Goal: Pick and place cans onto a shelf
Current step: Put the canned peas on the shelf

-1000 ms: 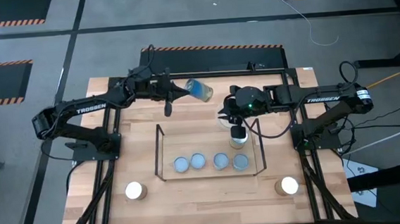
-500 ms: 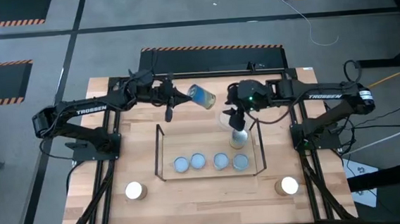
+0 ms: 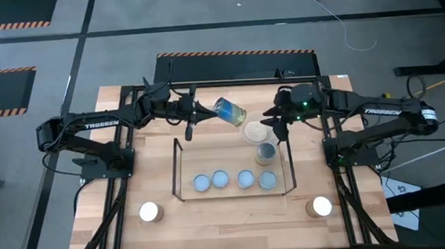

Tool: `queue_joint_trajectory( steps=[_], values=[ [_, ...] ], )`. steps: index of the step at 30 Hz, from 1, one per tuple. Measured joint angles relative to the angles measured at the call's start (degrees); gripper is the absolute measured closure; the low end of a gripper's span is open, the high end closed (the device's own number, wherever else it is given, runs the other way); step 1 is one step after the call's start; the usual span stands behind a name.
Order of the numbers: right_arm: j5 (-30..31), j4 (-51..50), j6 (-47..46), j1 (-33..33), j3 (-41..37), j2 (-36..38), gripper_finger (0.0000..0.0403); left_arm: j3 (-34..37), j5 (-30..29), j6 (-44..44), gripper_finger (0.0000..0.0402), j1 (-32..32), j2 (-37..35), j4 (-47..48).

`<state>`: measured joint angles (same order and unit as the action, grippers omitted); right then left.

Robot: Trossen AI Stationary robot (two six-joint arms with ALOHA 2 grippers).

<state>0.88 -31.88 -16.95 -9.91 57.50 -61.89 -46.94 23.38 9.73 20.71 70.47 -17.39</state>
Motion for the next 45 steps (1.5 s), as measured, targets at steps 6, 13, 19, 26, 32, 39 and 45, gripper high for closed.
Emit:
queue_joint_trajectory(
  steps=[6, 13, 19, 26, 32, 39, 45],
  values=[
    [-11.36, 23.31, -13.63, -4.77, -12.28, 4.42, 0.0230, 0.00, -2.15, 0.00, 0.0401, -1.48, 0.00, -3.09],
    [-14.49, 39.20, -29.16, -7.69, -18.34, 4.46, 0.0230, 0.00, -4.25, 1.99, 0.0401, -3.28, -0.02, -4.32],
    [-14.50, 42.41, -33.96, -8.31, -18.59, 4.13, 0.0230, 0.00, -6.45, 5.71, 0.0401, -5.06, -0.02, -4.37],
    [-14.50, 45.53, -35.65, -8.31, -18.57, 3.92, 0.0230, 0.00, -9.10, 10.64, 0.0401, -7.23, -0.02, -5.57],
    [-14.50, 47.07, -36.67, -8.31, -18.57, 2.78, 0.0230, 0.00, -11.84, 14.86, 0.0401, -9.01, -0.02, -6.72],
    [-15.52, 53.89, -38.53, -7.22, -18.57, -0.17, 0.0230, 0.00, -14.27, 18.05, 0.0401, -10.70, -0.02, -7.14],
    [-17.37, 57.91, -38.40, -7.15, -18.57, -1.53, 0.0230, 0.00, -14.96, 19.37, 0.0401, -10.81, -0.02, -7.23]
  ],
)
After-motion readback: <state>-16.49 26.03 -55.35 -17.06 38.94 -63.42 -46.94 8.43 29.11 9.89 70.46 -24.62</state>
